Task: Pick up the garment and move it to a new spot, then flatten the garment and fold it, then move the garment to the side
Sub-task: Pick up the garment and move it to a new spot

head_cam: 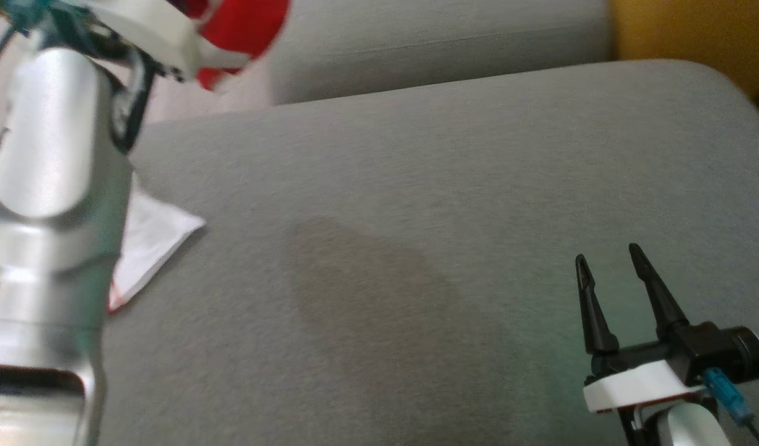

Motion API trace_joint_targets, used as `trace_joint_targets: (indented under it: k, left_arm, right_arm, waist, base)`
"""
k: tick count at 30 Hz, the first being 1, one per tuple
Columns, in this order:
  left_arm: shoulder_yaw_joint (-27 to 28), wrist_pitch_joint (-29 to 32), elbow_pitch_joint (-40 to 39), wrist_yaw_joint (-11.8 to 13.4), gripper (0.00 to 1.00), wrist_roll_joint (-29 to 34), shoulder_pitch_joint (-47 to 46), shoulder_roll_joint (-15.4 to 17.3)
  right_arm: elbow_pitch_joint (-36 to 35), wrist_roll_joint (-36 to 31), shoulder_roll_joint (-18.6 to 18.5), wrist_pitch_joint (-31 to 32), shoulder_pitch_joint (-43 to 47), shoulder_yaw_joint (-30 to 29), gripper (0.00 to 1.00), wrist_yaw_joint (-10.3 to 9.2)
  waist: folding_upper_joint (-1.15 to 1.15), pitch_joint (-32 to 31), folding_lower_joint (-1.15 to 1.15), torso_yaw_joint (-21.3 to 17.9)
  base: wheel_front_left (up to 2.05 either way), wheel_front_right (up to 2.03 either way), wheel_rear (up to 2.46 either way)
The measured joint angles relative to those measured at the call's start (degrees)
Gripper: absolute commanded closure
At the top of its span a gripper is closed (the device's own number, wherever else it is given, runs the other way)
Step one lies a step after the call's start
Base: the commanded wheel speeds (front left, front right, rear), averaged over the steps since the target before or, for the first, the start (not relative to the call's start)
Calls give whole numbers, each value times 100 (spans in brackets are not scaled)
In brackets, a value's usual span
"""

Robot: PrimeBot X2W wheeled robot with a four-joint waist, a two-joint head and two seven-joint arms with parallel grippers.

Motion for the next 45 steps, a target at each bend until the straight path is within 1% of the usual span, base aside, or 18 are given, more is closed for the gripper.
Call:
trace_joint_targets:
  k: [4,6,7,10,13,16,19,20,21,24,28,32,36,45]
  left_arm:
    - [-164,73,-318,-24,100,-272,309,-232]
    - [-261,53,-350,-23,100,-355,477,-410]
    - [-286,13,-347,-20,100,-410,575,-528]
    - [-399,-283,-238,94,100,-445,841,-795]
    - [-519,-653,115,254,100,-448,1102,-965]
    - [-638,-1141,692,433,100,-445,1489,-998]
    - [-695,-1690,1292,437,100,-530,1877,-1009]
    - [-731,-1772,1432,422,56,-581,1972,-1009]
    - [-778,-1823,1534,404,0,-617,2049,-1012]
    - [-823,-1862,1537,398,0,-699,2203,-1040]
    - [-834,-1875,794,641,0,-602,2511,-1054]
    - [-790,-1880,164,866,0,-521,3337,-1058]
    - [-559,-1880,-388,1044,0,-401,4274,-1038]
    - [101,-1880,-1751,1271,0,-255,5812,-985]
  right_arm:
    - [4,142,36,0,-7,16,0,0]
    - [-5,203,32,0,-14,159,0,0]
    - [-12,287,37,0,-23,224,0,0]
    - [-79,493,46,0,-114,435,0,0]
    - [-153,671,45,0,-371,560,0,0]
    - [-260,825,46,0,-650,671,0,0]
    - [-286,903,45,0,-775,731,0,0]
    - [-278,903,45,0,-776,747,0,0]
    - [-268,903,45,0,-775,759,0,0]
    - [-244,901,46,0,-760,704,0,0]
    - [-169,818,46,0,-644,538,0,0]
    - [-54,673,47,0,-231,365,0,0]
    - [3,558,48,0,149,260,0,0]
    - [-2,483,52,0,430,84,0,0]
  waist:
    - [0,-103,0,-547]
    - [0,-112,0,-787]
    - [0,-102,0,-898]
    - [0,36,0,-1161]
    - [0,324,2,-1321]
    - [0,644,3,-1452]
    - [0,944,3,-1563]
    - [0,1028,3,-1594]
    - [0,1101,3,-1621]
    - [0,1202,4,-1630]
    - [0,1096,2,-1490]
    - [0,747,0,-1267]
    - [0,327,-1,-970]
    - [0,-379,0,-322]
  base:
    - [0,0,0]
    - [0,0,0]
    - [0,0,0]
    - [0,0,0]
    - [0,0,0]
    - [0,0,0]
    - [0,0,0]
    - [0,0,0]
    - [0,0,0]
    - [0,0,0]
    - [0,0,0]
    - [0,0,0]
    - [0,0,0]
    - [0,0,0]
